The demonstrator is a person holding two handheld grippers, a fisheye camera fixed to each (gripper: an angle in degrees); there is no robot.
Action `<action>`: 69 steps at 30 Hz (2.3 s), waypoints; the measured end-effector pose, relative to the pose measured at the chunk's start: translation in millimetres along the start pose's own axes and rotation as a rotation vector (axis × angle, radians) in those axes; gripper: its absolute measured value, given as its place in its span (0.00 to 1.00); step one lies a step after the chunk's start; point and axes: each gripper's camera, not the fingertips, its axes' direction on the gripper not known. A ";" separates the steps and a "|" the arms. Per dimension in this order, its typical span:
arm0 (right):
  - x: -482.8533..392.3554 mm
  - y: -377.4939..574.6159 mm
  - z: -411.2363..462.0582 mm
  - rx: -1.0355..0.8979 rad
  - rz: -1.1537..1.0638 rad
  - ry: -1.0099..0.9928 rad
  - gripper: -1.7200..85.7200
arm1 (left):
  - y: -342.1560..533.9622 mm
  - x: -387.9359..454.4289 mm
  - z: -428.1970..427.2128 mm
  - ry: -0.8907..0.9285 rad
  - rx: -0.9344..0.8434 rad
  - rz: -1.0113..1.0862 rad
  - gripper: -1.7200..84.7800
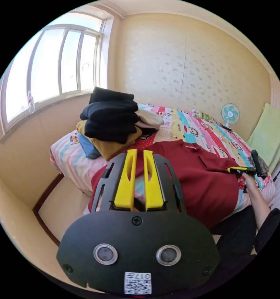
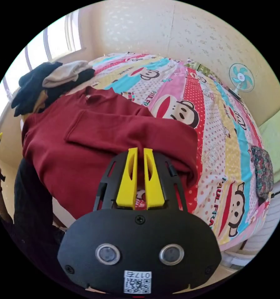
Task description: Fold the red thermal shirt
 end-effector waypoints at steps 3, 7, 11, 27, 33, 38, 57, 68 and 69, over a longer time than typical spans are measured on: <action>80.4 22.2 -76.9 0.279 0.380 0.151 0.07 | -0.8 21.9 9.1 0.058 -0.054 0.152 0.09; 151.1 75.8 -132.2 0.441 0.714 0.162 0.08 | -10.0 43.7 41.3 0.182 -0.072 0.283 0.10; 108.4 68.6 -142.4 0.470 0.441 0.075 0.12 | -65.0 63.5 85.0 0.288 -0.193 0.353 0.12; -19.9 -19.9 100.2 -0.418 -0.179 -0.067 0.11 | -65.3 87.4 303.8 0.231 -0.486 0.475 0.11; -17.5 -30.7 15.6 -0.270 -0.223 0.007 0.06 | -79.0 115.2 220.9 0.173 -0.223 0.534 0.04; -27.9 -103.9 -7.8 -0.236 -0.320 0.188 0.06 | -159.6 102.7 196.2 0.231 -0.093 0.305 0.03; -6.8 -3.5 41.4 -0.312 -0.074 -0.364 0.16 | -126.5 91.9 276.0 0.025 -0.283 0.374 0.11; -47.3 153.1 16.7 -0.081 0.237 -0.322 0.07 | 27.3 12.6 163.2 0.414 -0.445 0.189 0.13; -49.2 141.1 12.8 -0.131 0.187 -0.266 0.06 | 26.6 16.3 162.2 0.396 -0.454 0.215 0.13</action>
